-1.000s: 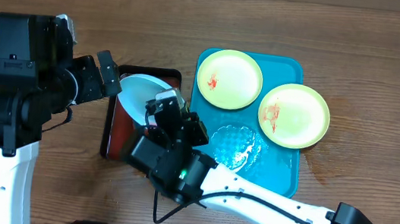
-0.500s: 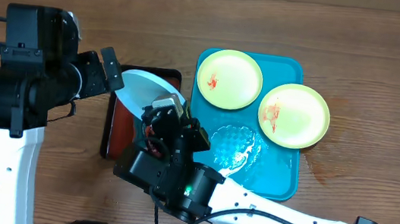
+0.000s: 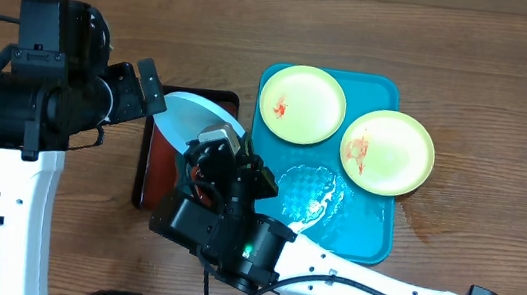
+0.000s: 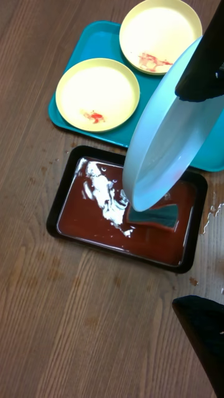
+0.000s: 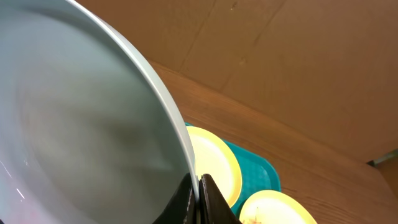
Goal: Clean dirty plates on tray and stack at the side
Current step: 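Lift the white plate with the right gripper and carry it right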
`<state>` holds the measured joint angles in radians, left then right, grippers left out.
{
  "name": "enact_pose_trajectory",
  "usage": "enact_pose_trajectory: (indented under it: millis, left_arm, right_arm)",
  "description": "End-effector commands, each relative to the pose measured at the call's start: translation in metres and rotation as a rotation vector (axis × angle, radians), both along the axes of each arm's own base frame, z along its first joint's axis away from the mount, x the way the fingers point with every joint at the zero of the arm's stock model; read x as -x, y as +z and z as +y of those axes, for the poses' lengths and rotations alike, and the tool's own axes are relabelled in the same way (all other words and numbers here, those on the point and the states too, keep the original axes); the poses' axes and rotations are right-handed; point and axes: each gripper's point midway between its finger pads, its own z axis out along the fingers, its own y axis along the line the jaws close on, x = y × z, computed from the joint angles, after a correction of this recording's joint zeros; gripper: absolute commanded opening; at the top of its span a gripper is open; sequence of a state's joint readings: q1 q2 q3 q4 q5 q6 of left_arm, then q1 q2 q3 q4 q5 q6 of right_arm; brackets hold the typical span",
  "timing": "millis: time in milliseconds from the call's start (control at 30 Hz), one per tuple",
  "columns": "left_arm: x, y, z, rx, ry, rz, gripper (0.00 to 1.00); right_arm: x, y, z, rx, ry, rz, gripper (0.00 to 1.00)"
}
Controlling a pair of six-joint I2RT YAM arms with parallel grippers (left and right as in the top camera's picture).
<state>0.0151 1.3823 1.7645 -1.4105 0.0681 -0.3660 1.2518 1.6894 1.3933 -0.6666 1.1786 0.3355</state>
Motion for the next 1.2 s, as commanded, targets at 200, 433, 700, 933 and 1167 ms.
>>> enact_pose_trajectory:
  millis: [200, 433, 700, 933, 1167]
  left_arm:
    - [-0.001, 0.004, -0.002, 0.013, -0.007, -0.008, 1.0]
    - [0.019, 0.009, -0.002, -0.033, -0.014, -0.002, 1.0]
    - [0.058, 0.052, 0.019, -0.203, 0.046, -0.17, 1.0]
    - [0.064, 0.057, 0.019, -0.2, 0.049, -0.191, 1.0]
    - [0.055, 0.049, 0.018, -0.204, 0.045, -0.158, 1.0]
  right_arm:
    - [0.001, 0.024, -0.003, -0.054, -0.011, -0.038, 0.04]
    - [0.002, 0.024, -0.005, -0.039, -0.016, -0.04, 0.04]
    - [0.001, 0.025, -0.007, -0.037, -0.027, -0.051, 0.04]
    - [0.0, 0.024, -0.001, -0.032, 0.003, -0.035, 0.04]
    - [-0.009, 0.012, 0.003, -0.048, 0.045, 0.04, 0.04]
